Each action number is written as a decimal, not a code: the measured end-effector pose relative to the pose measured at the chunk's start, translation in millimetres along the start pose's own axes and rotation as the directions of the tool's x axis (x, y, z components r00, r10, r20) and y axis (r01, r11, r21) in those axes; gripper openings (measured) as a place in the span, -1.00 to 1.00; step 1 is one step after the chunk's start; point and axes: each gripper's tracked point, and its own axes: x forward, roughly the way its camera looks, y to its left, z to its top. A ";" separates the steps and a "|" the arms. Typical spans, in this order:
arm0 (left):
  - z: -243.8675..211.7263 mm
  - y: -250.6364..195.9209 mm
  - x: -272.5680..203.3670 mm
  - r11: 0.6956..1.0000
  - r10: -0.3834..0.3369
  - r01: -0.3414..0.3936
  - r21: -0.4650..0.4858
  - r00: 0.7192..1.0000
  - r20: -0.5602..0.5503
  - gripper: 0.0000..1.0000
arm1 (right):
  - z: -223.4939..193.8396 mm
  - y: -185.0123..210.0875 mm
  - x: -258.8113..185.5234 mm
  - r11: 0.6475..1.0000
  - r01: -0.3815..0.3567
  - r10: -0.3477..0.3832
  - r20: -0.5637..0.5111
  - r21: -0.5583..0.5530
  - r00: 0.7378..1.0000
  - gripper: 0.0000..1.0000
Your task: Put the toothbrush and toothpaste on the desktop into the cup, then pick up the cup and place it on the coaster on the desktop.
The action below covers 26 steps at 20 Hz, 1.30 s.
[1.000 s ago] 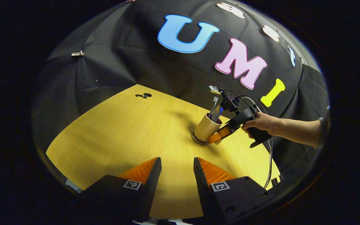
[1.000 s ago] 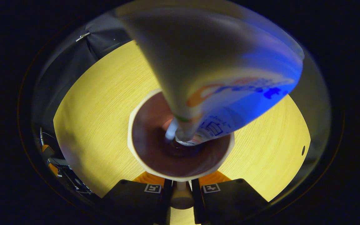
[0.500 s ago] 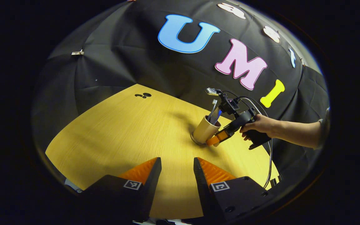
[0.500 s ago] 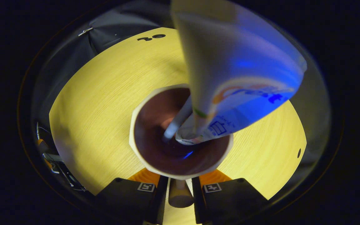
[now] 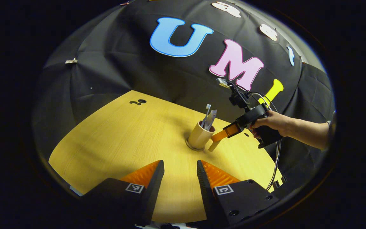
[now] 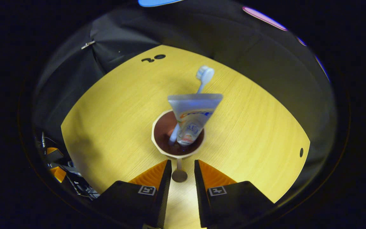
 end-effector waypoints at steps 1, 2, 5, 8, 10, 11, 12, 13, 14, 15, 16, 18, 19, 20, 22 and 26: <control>4.0 -5.6 -0.3 1.000 -0.006 0.006 0.011 1.000 0.003 0.31 | 3.6 -1.8 -11.8 1.000 0.000 0.000 0.027 0.007 1.000 -0.10; 8.6 -10.9 -1.4 1.000 -0.011 0.010 0.021 1.000 0.006 0.31 | 6.0 -3.1 -23.7 1.000 0.000 -0.001 0.055 0.011 0.998 -0.10; 20.8 -27.9 -1.5 0.999 -0.028 0.028 0.043 1.000 0.011 0.31 | 13.0 -3.1 -62.6 0.999 -0.003 -0.004 0.142 0.045 0.990 -0.10; 33.6 -42.4 0.0 0.997 -0.030 0.029 0.078 1.000 0.008 0.32 | 20.4 -6.5 -102.9 0.998 -0.001 -0.014 0.253 0.059 0.967 -0.11; 44.8 -55.3 1.5 0.994 -0.040 0.038 0.105 0.999 0.015 0.31 | 20.4 -10.6 -128.2 0.998 0.007 -0.028 0.313 0.069 0.949 -0.09; 50.6 -62.8 1.2 0.992 -0.048 0.046 0.119 0.999 0.020 0.31 | 21.1 -12.3 -140.6 0.997 0.011 -0.036 0.341 0.074 0.939 -0.09; 56.5 -70.1 1.0 0.990 -0.056 0.053 0.134 0.998 0.025 0.31 | 18.7 -14.7 -155.5 0.997 0.014 -0.043 0.369 0.079 0.928 -0.11; 60.0 -77.8 1.1 0.987 -0.065 0.060 0.149 0.997 0.028 0.32 | 16.4 -16.1 -169.4 0.996 0.021 -0.052 0.396 0.083 0.917 -0.10; 64.8 -85.5 1.4 0.984 -0.072 0.066 0.165 0.997 0.031 0.31 | 14.9 -16.2 -180.3 0.996 0.023 -0.057 0.424 0.084 0.904 -0.10; 66.8 -91.8 1.5 0.981 -0.080 0.073 0.180 0.996 0.032 0.31 | 12.4 -15.9 -191.6 0.996 0.026 -0.061 0.447 0.083 0.892 -0.09; 68.4 -100.1 1.7 0.978 -0.090 0.082 0.193 0.995 0.032 0.31 | 8.4 -15.3 -202.4 0.996 0.029 -0.064 0.467 0.082 0.882 -0.11; 71.5 -115.5 0.7 0.972 -0.110 0.101 0.212 0.993 0.032 0.31 | -0.2 -15.1 -220.4 0.996 0.041 -0.078 0.497 0.084 0.864 -0.11; 73.0 -123.4 0.1 0.969 -0.121 0.110 0.219 0.992 0.035 0.31 | -4.1 -13.9 -228.6 0.995 0.041 -0.080 0.511 0.088 0.856 -0.11; 73.1 -130.6 0.8 0.967 -0.131 0.120 0.226 0.991 0.035 0.31 | -9.2 -11.3 -234.5 0.995 0.035 -0.079 0.523 0.093 0.849 -0.11; 72.1 -142.3 0.0 0.963 -0.146 0.134 0.235 0.989 0.031 0.31 | -19.4 -8.7 -244.1 0.994 0.026 -0.079 0.541 0.105 0.838 -0.11; 68.0 -158.6 -2.3 0.957 -0.161 0.149 0.249 0.986 0.029 0.31 | -29.6 2.3 -257.2 0.994 -0.004 -0.061 0.574 0.111 0.817 -0.10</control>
